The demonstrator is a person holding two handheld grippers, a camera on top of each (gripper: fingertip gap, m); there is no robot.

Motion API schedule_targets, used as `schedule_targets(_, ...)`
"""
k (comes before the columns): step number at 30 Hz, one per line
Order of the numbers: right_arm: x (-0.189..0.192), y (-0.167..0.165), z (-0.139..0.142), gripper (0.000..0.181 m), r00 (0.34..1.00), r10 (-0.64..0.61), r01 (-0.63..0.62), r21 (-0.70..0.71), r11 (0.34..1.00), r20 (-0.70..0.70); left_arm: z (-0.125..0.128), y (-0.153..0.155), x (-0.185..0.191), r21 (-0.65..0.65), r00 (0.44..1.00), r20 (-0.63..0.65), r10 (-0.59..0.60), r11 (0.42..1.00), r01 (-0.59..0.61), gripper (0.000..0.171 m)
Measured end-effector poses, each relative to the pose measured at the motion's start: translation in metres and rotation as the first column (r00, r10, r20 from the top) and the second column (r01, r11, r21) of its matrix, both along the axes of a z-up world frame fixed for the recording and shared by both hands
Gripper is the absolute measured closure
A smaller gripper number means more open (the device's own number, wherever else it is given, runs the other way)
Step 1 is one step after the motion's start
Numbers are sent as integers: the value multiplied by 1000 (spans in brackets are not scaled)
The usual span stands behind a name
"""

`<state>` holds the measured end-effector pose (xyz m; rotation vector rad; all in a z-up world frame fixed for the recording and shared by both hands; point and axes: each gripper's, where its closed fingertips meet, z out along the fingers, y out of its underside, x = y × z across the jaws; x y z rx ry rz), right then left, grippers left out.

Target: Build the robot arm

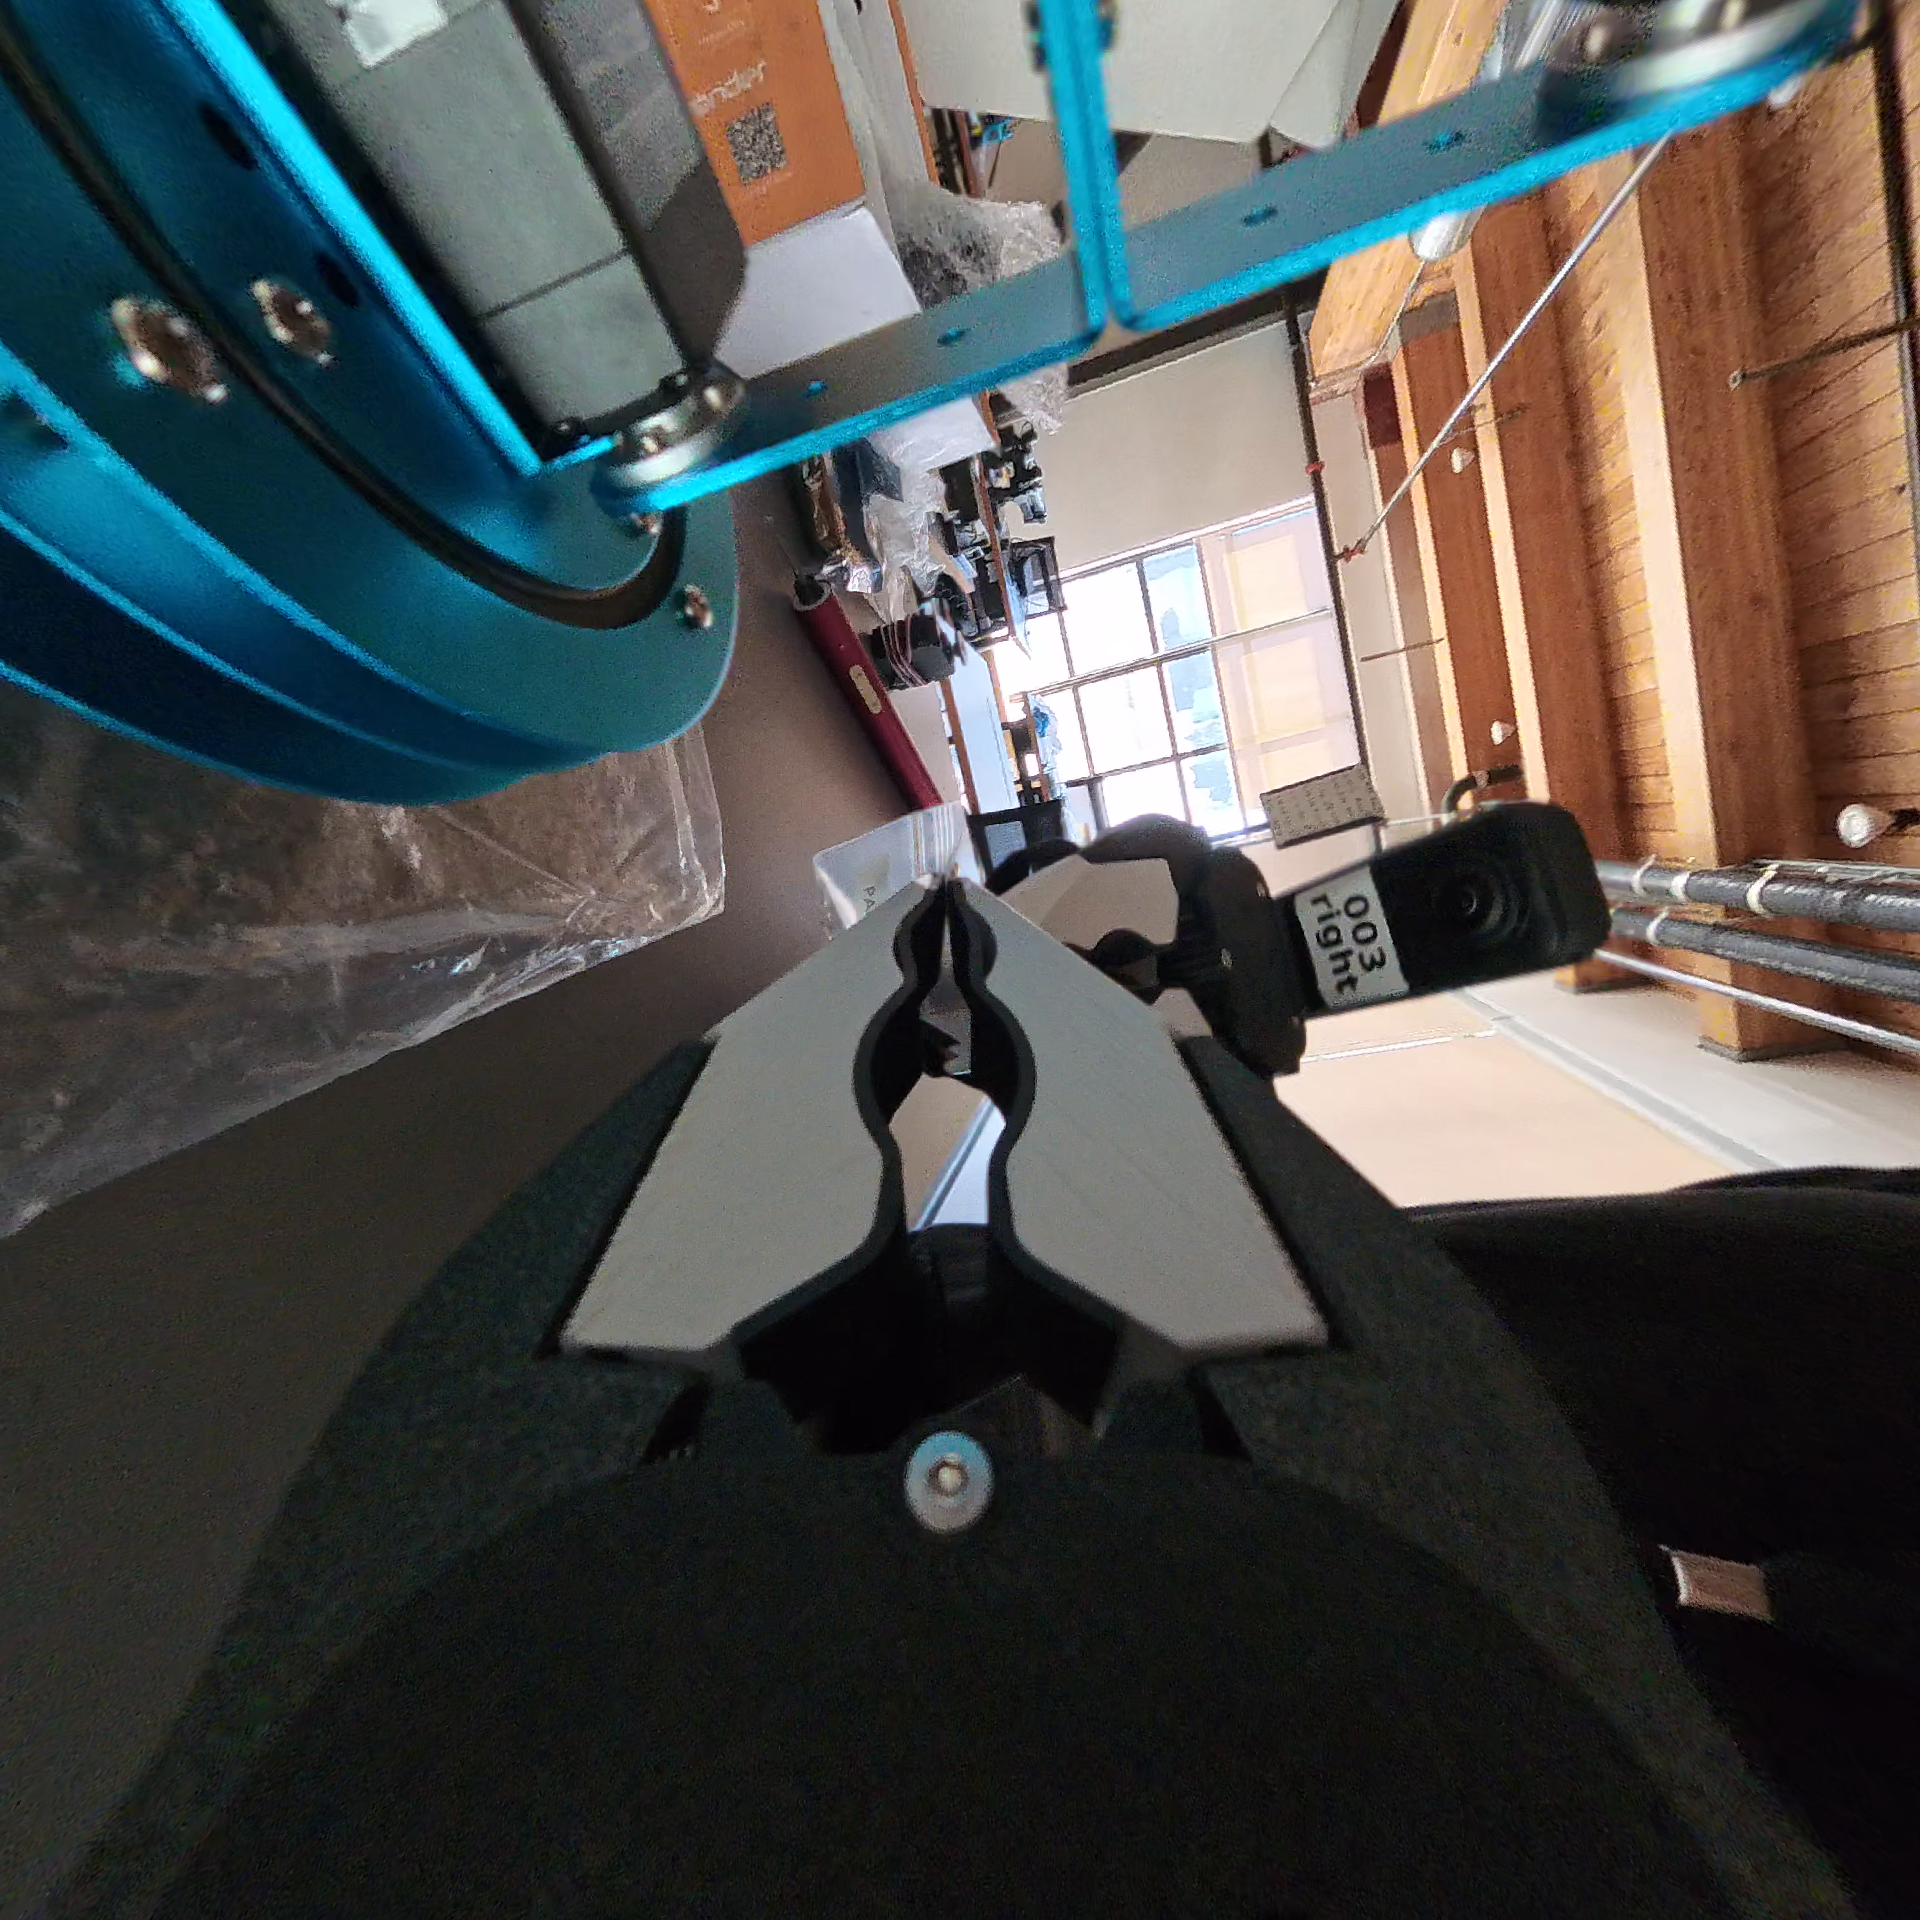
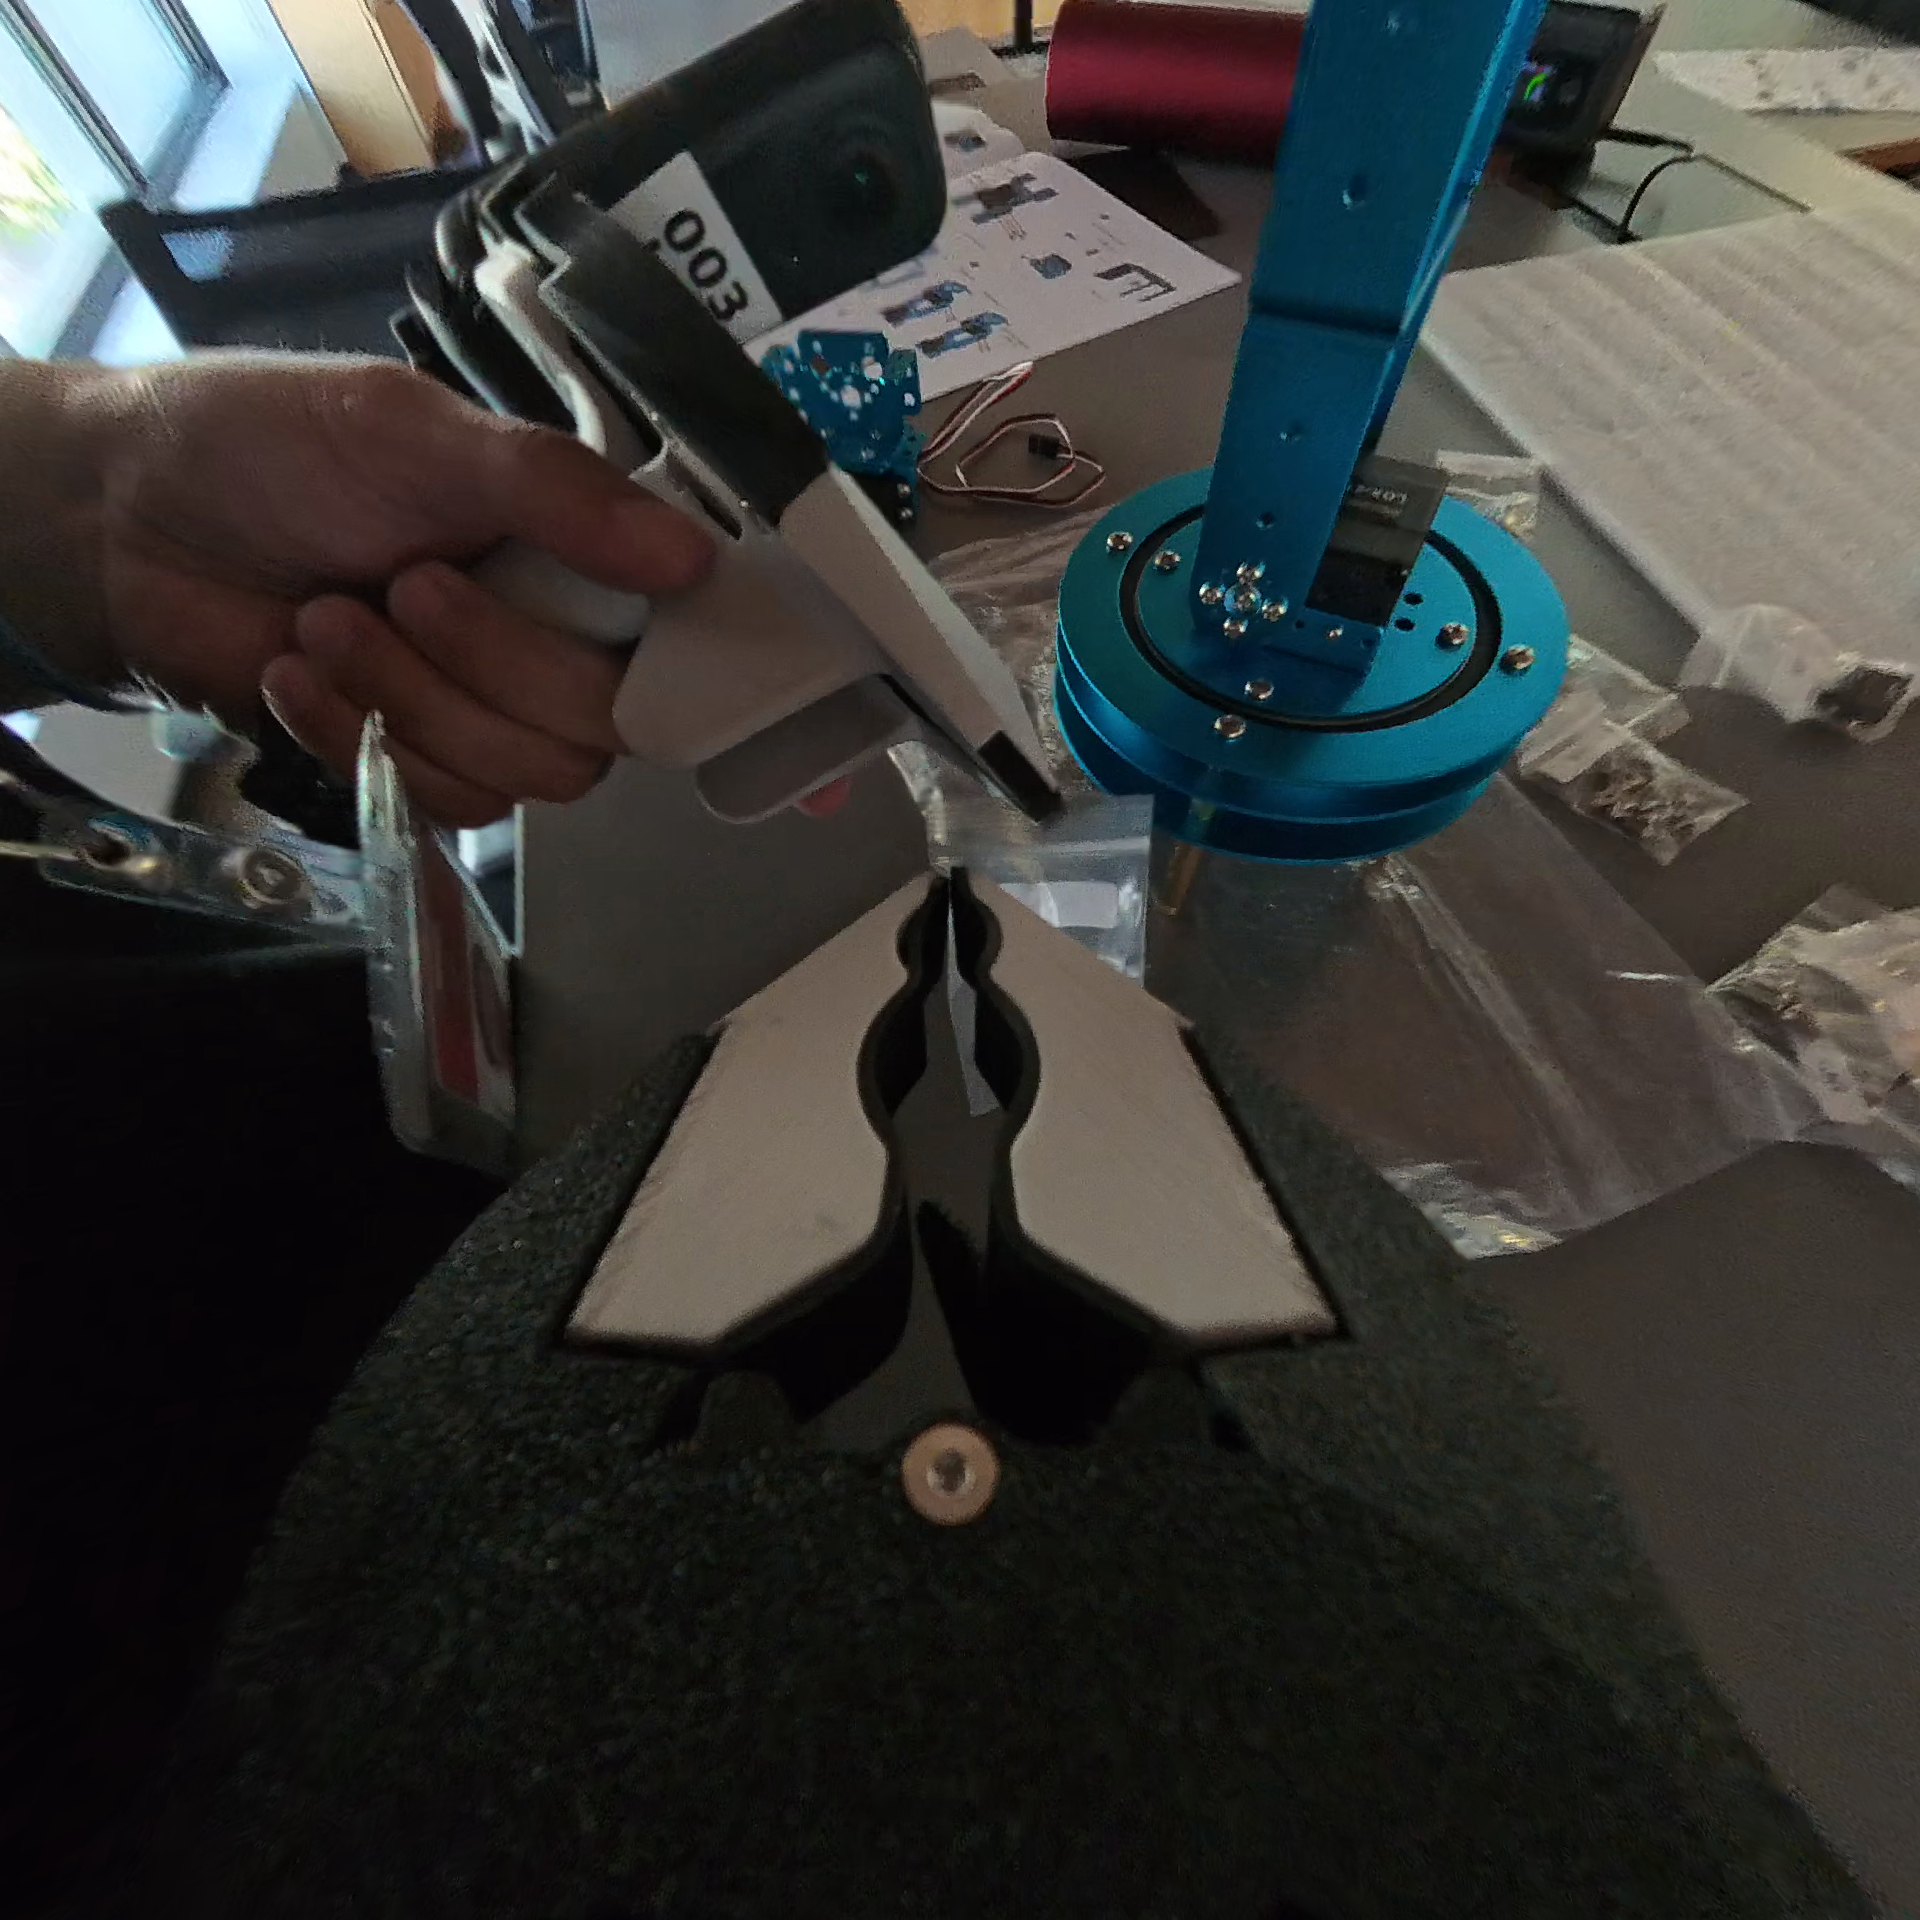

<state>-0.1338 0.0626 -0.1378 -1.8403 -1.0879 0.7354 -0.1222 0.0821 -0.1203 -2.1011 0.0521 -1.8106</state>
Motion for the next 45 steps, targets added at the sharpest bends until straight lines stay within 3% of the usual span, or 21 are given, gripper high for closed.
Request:
schedule_targets(2,-1,-4,2,173,998,9,-16,-101,995,-65,3,0,0,44,1000,-22,1,999,0,171)
schedule_targets(5,0,-6,6,144,987,-28,-19,-288,958,-159,10,1,-1,100,999,-33,16,995,-12,171)
schedule_targets(10,-1,-4,45,141,898,-122,-82,-433,898,-422,27,0,-1,129,999,42,21,991,-26,171)
schedule_targets(18,4,-5,84,140,726,-167,-288,-515,807,-667,60,-8,1,203,987,157,-30,979,-3,171)
schedule_targets(25,8,-12,95,147,714,-106,-356,-490,796,-692,74,-19,3,260,979,178,-103,964,55,170)
schedule_targets(32,14,-6,90,168,703,-157,-336,-518,786,-694,74,-26,11,278,979,158,-126,957,78,171)
schedule_targets(37,16,-7,90,171,691,-161,-350,-521,779,-705,75,-28,13,280,979,155,-129,957,82,171)
schedule_targets(45,17,-12,99,166,627,-148,-442,-505,741,-765,82,-31,12,222,956,254,-150,971,93,171)
